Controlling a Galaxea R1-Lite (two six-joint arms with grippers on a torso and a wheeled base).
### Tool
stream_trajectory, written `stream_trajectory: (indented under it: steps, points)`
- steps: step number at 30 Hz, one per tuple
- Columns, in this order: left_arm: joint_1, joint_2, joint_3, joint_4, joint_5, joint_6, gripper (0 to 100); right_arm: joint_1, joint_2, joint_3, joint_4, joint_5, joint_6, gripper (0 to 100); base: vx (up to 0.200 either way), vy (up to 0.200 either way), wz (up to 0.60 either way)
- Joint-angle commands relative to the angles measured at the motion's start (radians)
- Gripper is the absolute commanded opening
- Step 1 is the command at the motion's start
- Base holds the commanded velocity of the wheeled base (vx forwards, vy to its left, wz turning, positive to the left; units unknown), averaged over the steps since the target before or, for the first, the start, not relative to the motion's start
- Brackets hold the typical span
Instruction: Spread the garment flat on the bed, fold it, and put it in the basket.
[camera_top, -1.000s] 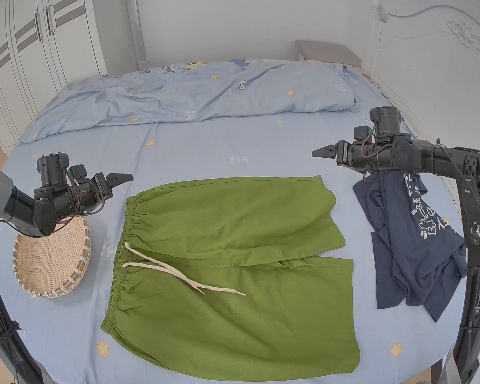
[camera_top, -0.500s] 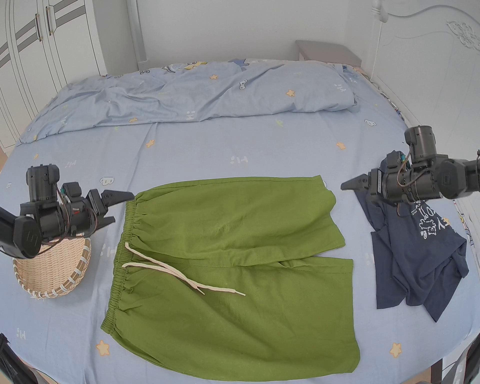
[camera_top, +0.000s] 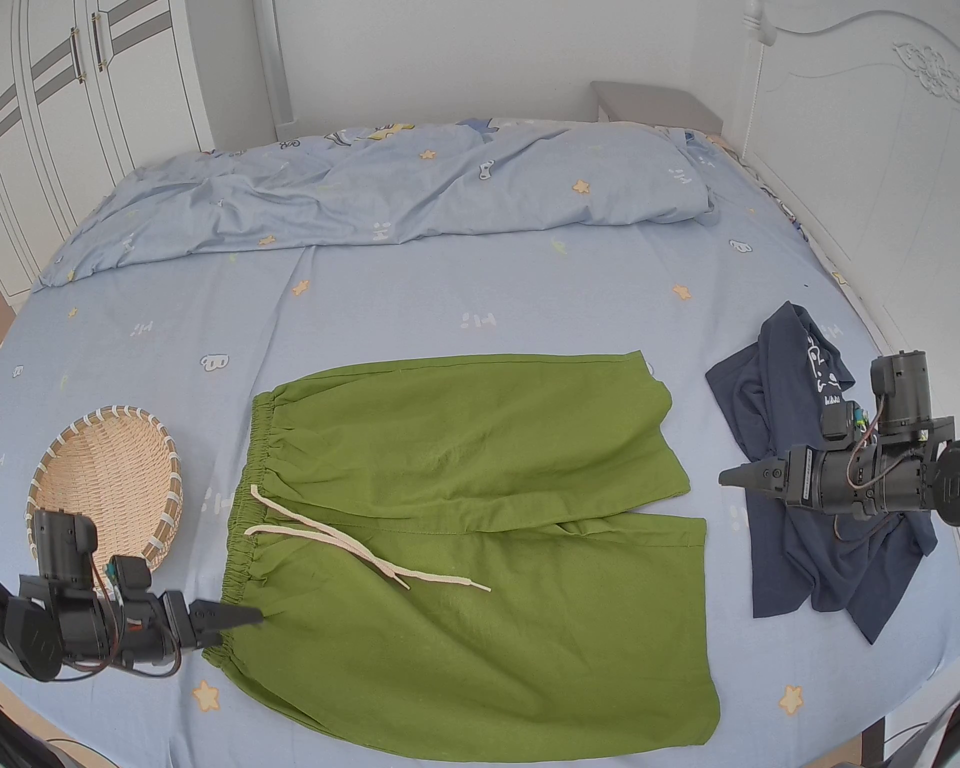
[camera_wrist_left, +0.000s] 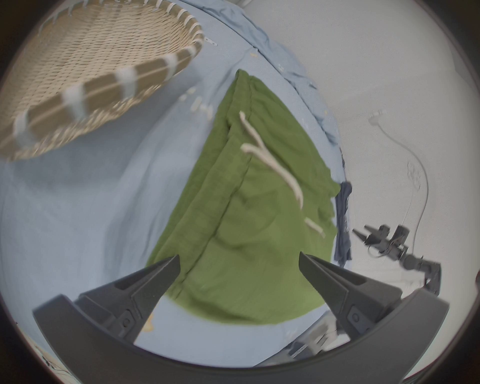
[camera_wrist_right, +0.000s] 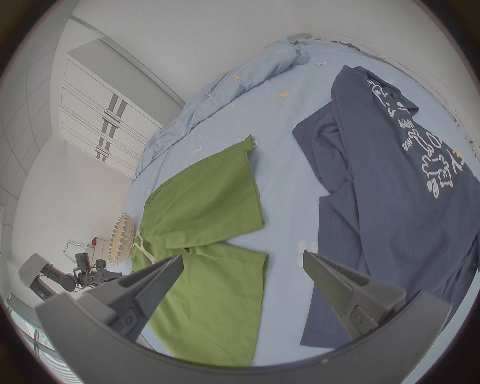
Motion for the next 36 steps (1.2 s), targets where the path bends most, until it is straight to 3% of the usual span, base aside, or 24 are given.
stream_trajectory:
  steps: [1, 3, 4, 9, 23, 26, 36]
  points:
    - [0.122, 0.043, 0.107, -0.019, -0.023, 0.137, 100, 0.006, -0.103, 0.101, -0.045, 0.002, 0.002, 100, 0.0, 0.0, 0.0]
    - [0.158, 0.054, 0.107, -0.021, -0.032, 0.182, 100, 0.006, -0.103, 0.099, -0.045, 0.002, 0.005, 100, 0.0, 0.0, 0.0]
    - [0.184, 0.056, 0.107, -0.019, -0.073, 0.2, 100, 0.008, -0.103, 0.101, -0.045, 0.002, 0.003, 100, 0.0, 0.0, 0.0]
    - [0.217, 0.052, 0.106, -0.018, -0.178, 0.203, 100, 0.014, -0.099, 0.102, -0.045, 0.002, 0.003, 100, 0.0, 0.0, 0.0]
    - [0.243, 0.071, 0.103, -0.019, -0.178, 0.215, 100, 0.028, -0.089, 0.108, -0.045, 0.002, -0.001, 100, 0.0, 0.0, 0.0]
    - [0.282, 0.074, 0.098, -0.012, -0.182, 0.268, 100, 0.028, -0.086, 0.111, -0.045, 0.002, -0.001, 100, 0.0, 0.0, 0.0]
    - [0.268, 0.24, 0.086, -0.027, -0.192, 0.363, 100, 0.028, -0.087, 0.11, -0.045, 0.002, -0.001, 100, 0.0, 0.0, 0.0]
